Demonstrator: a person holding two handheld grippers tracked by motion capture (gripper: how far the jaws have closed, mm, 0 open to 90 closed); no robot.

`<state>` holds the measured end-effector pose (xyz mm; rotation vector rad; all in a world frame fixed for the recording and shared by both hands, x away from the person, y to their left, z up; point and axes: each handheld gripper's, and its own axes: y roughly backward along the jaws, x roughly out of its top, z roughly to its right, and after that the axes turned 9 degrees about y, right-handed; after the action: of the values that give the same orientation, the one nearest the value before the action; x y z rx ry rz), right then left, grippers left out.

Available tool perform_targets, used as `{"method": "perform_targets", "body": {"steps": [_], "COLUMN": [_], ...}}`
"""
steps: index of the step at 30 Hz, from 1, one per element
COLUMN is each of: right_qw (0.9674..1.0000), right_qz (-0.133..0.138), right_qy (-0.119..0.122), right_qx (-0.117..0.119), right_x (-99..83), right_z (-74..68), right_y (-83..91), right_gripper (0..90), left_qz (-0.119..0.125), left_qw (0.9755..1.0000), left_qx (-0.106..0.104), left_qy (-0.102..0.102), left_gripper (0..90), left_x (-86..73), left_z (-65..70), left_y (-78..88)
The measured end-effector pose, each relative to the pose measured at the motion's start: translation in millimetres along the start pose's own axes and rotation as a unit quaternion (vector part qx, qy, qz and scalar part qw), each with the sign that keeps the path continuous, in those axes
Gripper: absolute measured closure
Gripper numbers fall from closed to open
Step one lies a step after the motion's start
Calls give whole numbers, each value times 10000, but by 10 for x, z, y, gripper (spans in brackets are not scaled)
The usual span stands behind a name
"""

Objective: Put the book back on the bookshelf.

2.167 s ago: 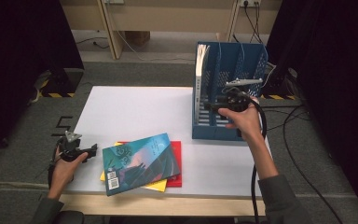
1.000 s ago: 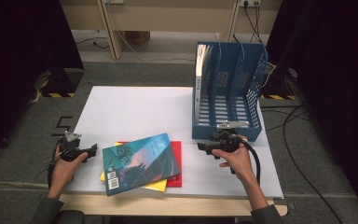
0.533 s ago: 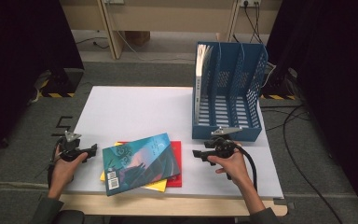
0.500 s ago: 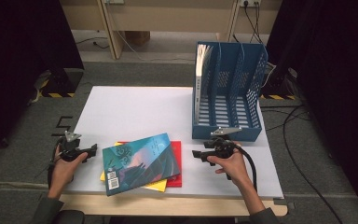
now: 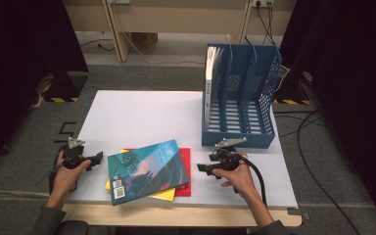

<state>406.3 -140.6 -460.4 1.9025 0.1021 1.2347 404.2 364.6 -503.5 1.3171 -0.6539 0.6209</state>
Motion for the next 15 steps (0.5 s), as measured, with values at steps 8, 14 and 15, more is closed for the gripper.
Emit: {"method": "perform_targets", "body": {"steps": [8, 14, 15], "right_qw": [9994, 9991, 9991], "right_qz": [-320, -341, -335], "right_qy": [-29, -186, -186], "right_qx": [-148, -139, -159], "right_x": [-110, -162, -161], "right_z": [71, 129, 131], "right_y": [-79, -83, -78], "right_gripper": [286, 284, 284], "left_qz": [-97, -63, -59], "left_qw": [9995, 9989, 9987], "left_qx": [-279, -449, -481], "left_qy": [60, -75, -139], "left_gripper": [147, 147, 147], "left_x": [-48, -92, -107], "left_z": [78, 169, 197], "left_y": [125, 323, 359]}}
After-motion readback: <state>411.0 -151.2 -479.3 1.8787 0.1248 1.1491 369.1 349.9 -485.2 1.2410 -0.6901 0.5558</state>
